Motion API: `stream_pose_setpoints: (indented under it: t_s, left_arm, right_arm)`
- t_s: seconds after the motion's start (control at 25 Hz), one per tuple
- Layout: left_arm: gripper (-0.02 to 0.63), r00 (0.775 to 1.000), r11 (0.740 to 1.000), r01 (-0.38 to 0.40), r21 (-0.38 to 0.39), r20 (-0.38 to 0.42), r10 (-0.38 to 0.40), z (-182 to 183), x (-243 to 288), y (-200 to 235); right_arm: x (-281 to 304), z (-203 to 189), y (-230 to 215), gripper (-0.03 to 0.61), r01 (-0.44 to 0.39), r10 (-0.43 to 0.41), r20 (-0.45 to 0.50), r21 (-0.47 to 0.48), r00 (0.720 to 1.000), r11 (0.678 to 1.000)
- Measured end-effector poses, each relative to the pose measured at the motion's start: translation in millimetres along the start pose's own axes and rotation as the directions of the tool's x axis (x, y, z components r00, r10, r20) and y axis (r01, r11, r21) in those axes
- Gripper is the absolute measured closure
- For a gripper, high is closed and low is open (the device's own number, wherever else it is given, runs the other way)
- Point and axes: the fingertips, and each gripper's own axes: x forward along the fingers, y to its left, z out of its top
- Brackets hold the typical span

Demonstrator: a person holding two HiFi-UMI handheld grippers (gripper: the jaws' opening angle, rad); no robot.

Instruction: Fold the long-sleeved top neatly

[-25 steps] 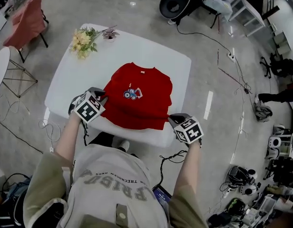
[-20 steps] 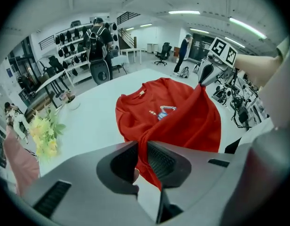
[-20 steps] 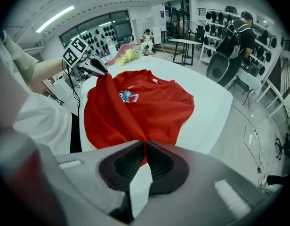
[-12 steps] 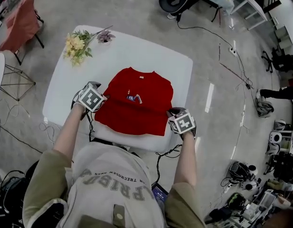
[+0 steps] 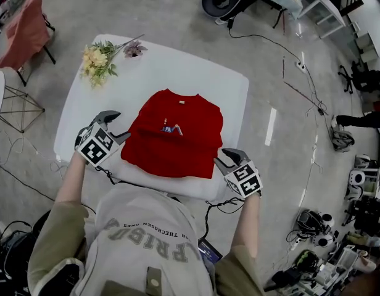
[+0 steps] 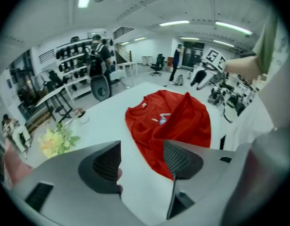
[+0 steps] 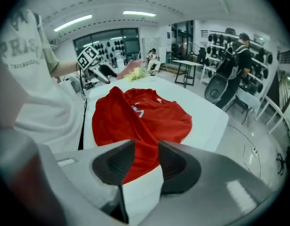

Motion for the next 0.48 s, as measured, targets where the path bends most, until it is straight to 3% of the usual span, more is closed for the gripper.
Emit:
stream_pose_setpoints:
  t_s: [0.04,0.12,0.2,0.36,0.44,0.48]
  left_arm:
    - [0.328,0.999,0.996,0.052,0.065,-0.004,-0.052,2,1,-17]
    - [0.330,0.988,0.968,0.152,0.200,-0.034,-0.148,6,8,-52]
    - [0.330,0.977,0.920,0.210,0.330,-0.102,-0.187,5,19,-78]
    - [0.373,0.963,0.817,0.220,0.532,-0.253,-0.095,-8,45,-86]
    - [0.419,0.959,0.787,0.211,0.580,-0.279,-0.052,-12,53,-81]
    - [0.452,0.959,0.785,0.210,0.583,-0.279,-0.050,-13,55,-79]
  right_arm:
    - [3,-1,8,0.434,-0.020,0.019,-0.021,-0.039,1.000,0.999]
    - [11,0,23,0.330,-0.062,0.055,-0.067,-0.109,0.996,0.992]
    - [21,3,33,0.330,-0.085,0.062,-0.117,-0.197,0.991,0.977]
    - [47,-14,36,0.330,-0.131,0.006,-0.296,-0.406,0.955,0.904]
    - [54,-26,31,0.341,-0.164,-0.025,-0.374,-0.464,0.927,0.871]
    - [55,-27,30,0.350,-0.171,-0.025,-0.386,-0.466,0.922,0.868]
